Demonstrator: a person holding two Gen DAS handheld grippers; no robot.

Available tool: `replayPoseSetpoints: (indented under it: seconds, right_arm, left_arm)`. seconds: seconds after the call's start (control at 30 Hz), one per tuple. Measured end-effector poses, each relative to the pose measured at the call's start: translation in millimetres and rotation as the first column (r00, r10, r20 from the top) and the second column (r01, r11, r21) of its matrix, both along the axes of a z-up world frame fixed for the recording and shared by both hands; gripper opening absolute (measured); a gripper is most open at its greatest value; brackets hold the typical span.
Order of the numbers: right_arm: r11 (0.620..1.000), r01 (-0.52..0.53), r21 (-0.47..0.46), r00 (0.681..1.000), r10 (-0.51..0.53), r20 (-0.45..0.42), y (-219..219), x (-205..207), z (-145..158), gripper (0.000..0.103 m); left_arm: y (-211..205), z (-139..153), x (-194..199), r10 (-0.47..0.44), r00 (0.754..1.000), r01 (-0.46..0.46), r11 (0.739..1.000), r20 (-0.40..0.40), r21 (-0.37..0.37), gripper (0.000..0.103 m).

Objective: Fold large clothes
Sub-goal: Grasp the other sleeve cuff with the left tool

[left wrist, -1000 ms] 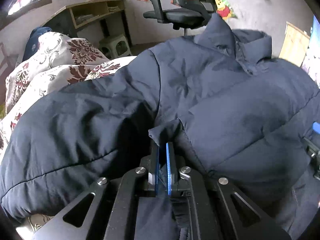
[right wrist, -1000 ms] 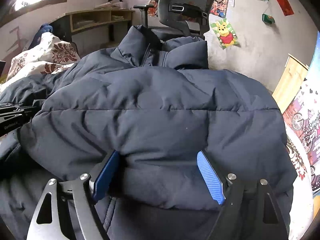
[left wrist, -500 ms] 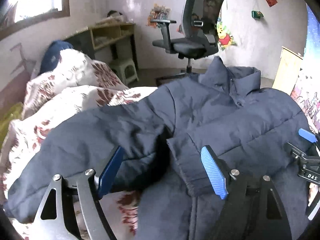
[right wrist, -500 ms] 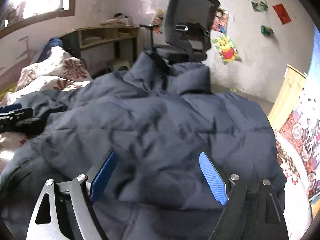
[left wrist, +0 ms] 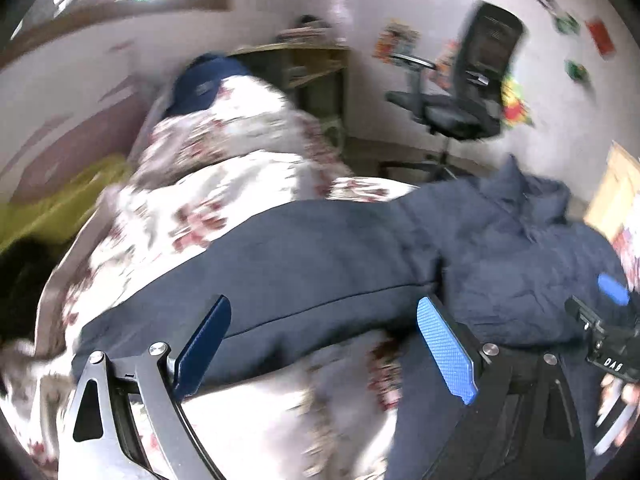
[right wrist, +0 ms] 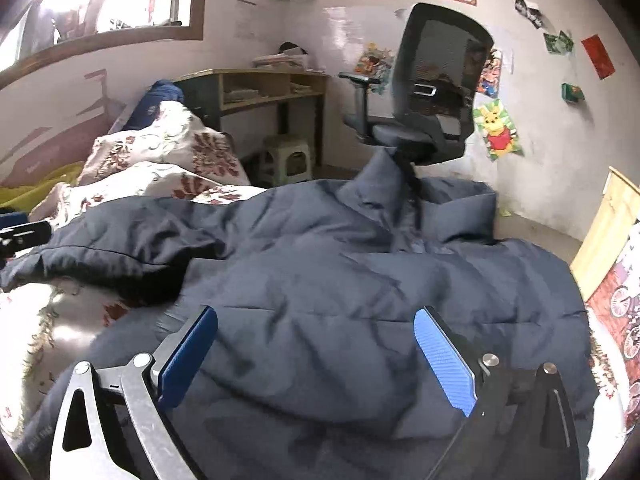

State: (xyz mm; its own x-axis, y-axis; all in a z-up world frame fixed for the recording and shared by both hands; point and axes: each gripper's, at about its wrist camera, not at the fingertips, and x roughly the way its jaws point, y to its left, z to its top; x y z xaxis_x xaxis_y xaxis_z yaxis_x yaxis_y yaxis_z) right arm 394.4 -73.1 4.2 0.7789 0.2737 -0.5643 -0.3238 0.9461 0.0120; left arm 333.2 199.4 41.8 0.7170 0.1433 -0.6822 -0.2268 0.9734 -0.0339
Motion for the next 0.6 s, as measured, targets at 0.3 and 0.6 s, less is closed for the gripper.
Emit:
replayPoseSetpoints:
  seconds: [0.3, 0.6]
  right_arm:
    - [0.999, -0.043, -0.019, 0.997, 0.041, -0.060, 46, 17, -21, 0.100]
    - [0.997, -0.016, -0.082, 0.995, 0.008, -0.103, 60, 33, -53, 0.100]
  left_arm:
    - [110, -11, -71, 0.232, 0.970, -0.244, 0.941, -0.076, -0.235, 0.092]
    - [172, -48, -81, 0.335, 0.931, -0.352, 0.712, -0.146, -0.608, 0.091]
